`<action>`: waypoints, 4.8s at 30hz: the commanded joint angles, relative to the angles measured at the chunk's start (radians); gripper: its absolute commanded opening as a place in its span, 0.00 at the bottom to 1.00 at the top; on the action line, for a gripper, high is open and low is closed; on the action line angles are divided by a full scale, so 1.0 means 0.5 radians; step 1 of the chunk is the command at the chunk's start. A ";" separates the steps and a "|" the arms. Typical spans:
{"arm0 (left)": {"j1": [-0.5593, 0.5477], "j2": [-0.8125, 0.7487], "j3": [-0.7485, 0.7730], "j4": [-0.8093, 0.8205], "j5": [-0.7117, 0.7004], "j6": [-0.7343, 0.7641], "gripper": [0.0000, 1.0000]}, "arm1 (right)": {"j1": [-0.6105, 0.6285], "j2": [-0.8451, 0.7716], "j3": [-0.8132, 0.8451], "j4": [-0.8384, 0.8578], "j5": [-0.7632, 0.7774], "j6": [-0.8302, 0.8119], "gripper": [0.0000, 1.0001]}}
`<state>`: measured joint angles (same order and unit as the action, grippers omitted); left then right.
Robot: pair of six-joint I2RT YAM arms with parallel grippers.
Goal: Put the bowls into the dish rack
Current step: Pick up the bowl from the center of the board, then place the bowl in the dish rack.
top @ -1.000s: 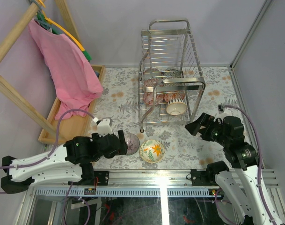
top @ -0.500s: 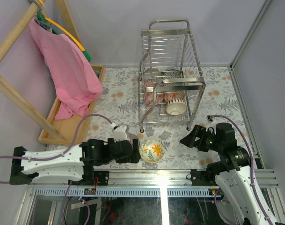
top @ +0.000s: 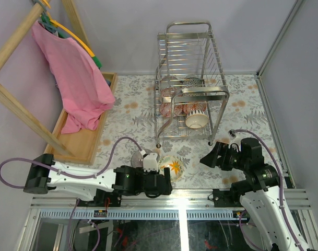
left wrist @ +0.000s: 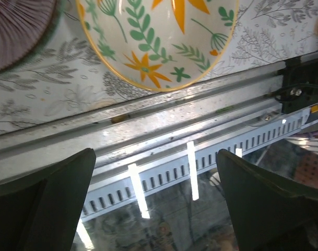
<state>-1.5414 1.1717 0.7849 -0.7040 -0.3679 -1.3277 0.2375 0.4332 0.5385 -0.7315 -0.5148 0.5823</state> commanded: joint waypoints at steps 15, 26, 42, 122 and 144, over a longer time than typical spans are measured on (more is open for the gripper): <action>-0.209 0.580 0.496 -0.474 -0.624 -1.773 1.00 | -0.006 -0.223 0.092 -0.280 -0.176 -0.090 0.87; -0.171 0.347 0.075 -0.437 -0.645 -2.040 0.95 | -0.005 -0.312 -0.007 -0.287 -0.216 -0.072 0.87; 0.097 0.432 0.010 -0.134 -0.631 -1.686 0.75 | -0.005 -0.366 -0.049 -0.291 -0.219 -0.039 0.87; 1.187 -0.456 0.149 0.318 -1.250 1.043 0.00 | -0.003 -0.282 0.137 -0.387 -0.261 -0.029 0.87; 1.778 0.087 -0.323 2.563 -0.307 2.722 0.00 | -0.005 -0.033 0.328 -0.418 -0.183 -0.110 0.86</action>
<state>-0.6811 1.1851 0.6388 0.2359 -0.6003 -0.1490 0.2375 0.3893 0.6945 -0.9348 -0.5663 0.5488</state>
